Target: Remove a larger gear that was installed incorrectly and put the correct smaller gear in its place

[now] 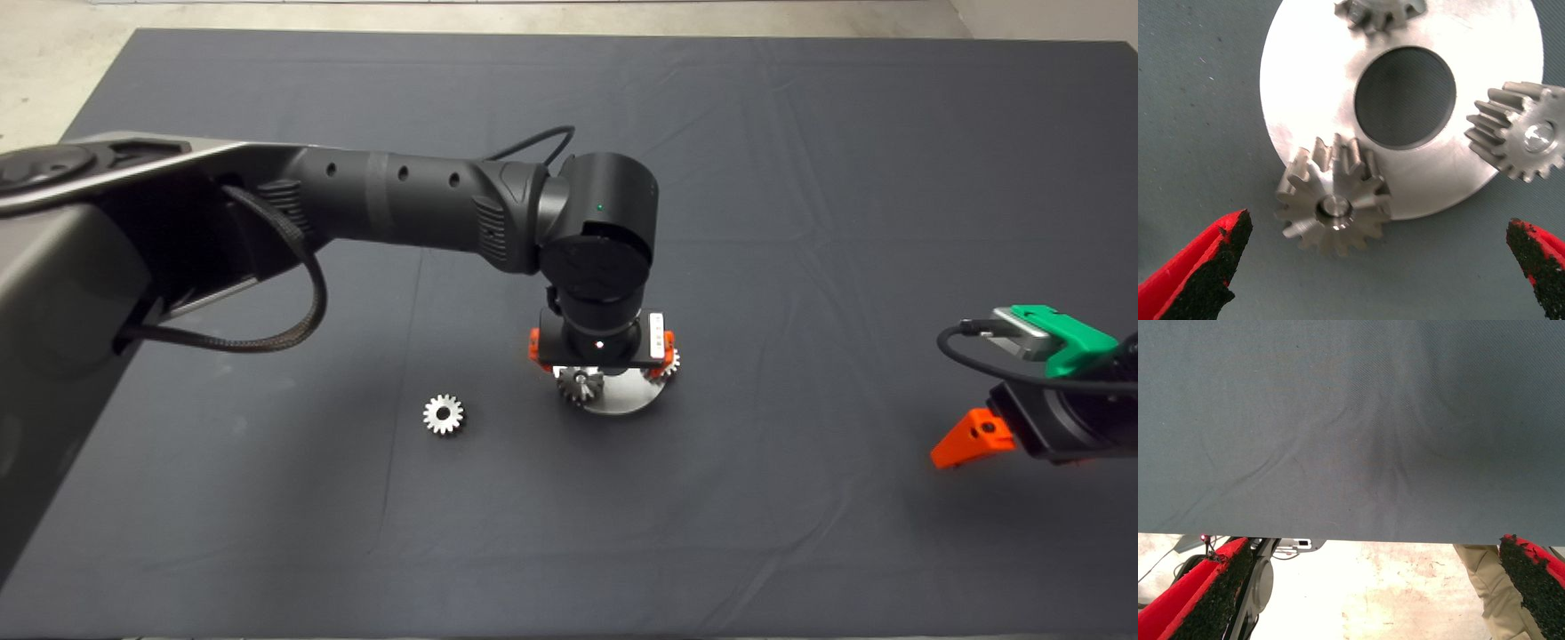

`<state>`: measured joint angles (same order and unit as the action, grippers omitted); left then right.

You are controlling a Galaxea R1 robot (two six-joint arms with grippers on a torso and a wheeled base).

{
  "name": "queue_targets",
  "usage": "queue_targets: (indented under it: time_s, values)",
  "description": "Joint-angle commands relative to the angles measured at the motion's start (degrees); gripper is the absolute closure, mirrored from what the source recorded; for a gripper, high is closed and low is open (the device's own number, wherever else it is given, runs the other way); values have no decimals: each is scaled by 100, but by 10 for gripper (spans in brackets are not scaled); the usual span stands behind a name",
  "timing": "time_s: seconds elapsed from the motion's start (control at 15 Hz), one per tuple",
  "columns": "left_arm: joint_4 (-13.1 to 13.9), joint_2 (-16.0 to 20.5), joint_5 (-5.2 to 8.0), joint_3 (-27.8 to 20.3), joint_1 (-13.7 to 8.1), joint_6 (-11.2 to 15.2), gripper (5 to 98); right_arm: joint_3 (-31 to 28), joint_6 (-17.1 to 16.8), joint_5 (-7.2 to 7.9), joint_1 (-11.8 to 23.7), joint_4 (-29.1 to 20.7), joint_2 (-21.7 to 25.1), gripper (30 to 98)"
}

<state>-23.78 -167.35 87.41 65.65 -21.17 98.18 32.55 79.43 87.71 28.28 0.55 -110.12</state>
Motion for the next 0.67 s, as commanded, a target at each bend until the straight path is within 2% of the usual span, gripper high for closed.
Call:
queue_targets:
  time_s: [0.0, 0.2, 0.27, 0.33, 0.6]
  values:
    - [-259, 261, 347, -12, 185, -115, 58, -77, -24, 572, 116, -206, 55, 308]
    - [-278, 432, 347, -29, 242, -191, 58, -101, -17, 570, 181, -249, 47, 308]
    - [-383, 553, 347, -51, 395, -330, 58, -101, -16, 572, 228, -283, 55, 308]
    - [-531, 602, 330, -62, 473, -361, 58, -101, -21, 572, 266, -283, 60, 308]
    - [-567, 497, 303, -98, 473, -361, 58, -91, -23, 572, 283, -292, 99, 308]
